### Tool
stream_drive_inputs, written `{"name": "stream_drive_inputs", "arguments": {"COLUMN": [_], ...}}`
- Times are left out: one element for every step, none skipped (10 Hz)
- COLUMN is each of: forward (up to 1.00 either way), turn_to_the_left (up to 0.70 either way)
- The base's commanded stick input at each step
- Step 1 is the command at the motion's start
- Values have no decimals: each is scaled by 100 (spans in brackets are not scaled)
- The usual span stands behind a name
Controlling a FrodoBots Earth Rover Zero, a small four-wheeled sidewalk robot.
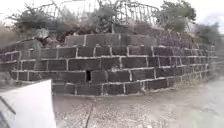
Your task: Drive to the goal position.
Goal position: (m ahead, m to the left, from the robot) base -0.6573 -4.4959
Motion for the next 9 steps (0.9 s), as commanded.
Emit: {"name": "stream_drive_inputs", "arguments": {"forward": [0,0,0,0,0,0,0,0,0], "turn_to_the_left": [0,0,0,0,0,0,0,-45,-45]}}
